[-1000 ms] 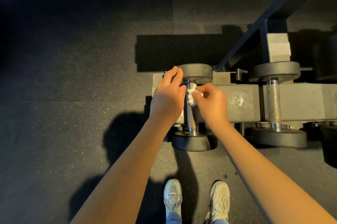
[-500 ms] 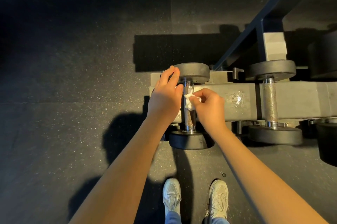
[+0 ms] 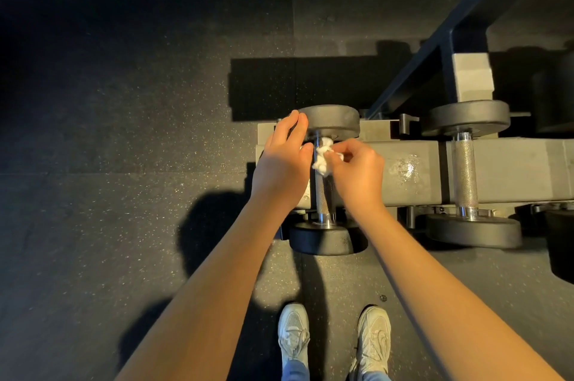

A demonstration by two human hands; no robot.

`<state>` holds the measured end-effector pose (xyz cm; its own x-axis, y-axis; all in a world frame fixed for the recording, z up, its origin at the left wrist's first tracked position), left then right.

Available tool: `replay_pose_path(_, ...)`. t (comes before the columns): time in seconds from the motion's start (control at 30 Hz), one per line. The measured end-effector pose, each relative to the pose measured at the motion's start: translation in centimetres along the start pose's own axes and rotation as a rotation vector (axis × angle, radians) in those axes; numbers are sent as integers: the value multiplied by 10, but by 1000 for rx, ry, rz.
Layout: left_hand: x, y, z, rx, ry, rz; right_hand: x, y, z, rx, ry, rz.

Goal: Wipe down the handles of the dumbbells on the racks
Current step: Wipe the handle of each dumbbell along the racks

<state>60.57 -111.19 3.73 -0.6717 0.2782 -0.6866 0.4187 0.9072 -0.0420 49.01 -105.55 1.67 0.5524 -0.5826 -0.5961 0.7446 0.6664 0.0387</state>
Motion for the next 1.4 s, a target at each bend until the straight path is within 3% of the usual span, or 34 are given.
replay_pose_path(0.1, 0, 0, 0, -1, 16, -1, 3, 2, -3, -39, 11, -35)
replay_pose_path(0.3, -2, 1, -2, 55, -18, -28, -12, 34, -18, -117, 111, 133)
replay_pose_path(0.57, 2, -1, 2, 51, 9, -16, 8, -4, 4, -95, 49, -88)
replay_pose_path(0.73, 0, 1, 2, 88, -1, -43, -10, 33, -20, -156, 90, 50)
replay_pose_path(0.9, -8, 4, 1, 138, -25, -29, -20, 45, -27, -35, 128, 248)
replay_pose_path(1.0, -13, 17, 0, 89, -38, -7, -30, 36, -16, 32, 1, 201)
replay_pose_path(1.13, 1, 39, -3, -20, 89, 309, -32, 31, -6, 107, -147, 212)
replay_pose_path(1.3, 7, 30, -3, -15, 27, 200, -28, 31, -6, 305, -407, 271)
replay_pose_path(1.4, 6, 20, -1, -74, 38, 36, -28, 34, -9, 303, -472, 225)
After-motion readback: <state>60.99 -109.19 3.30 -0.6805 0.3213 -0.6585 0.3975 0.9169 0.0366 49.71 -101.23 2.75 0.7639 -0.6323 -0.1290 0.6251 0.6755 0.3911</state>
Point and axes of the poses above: each hand's wrist, its own y-axis away from the middle knuckle, its own x-axis out of the palm, z = x × y, the point moved 3 cm from there along -y, towards the middle knuckle, and after that the axes turned 6 degrees about -z, right-handed, at the moved point
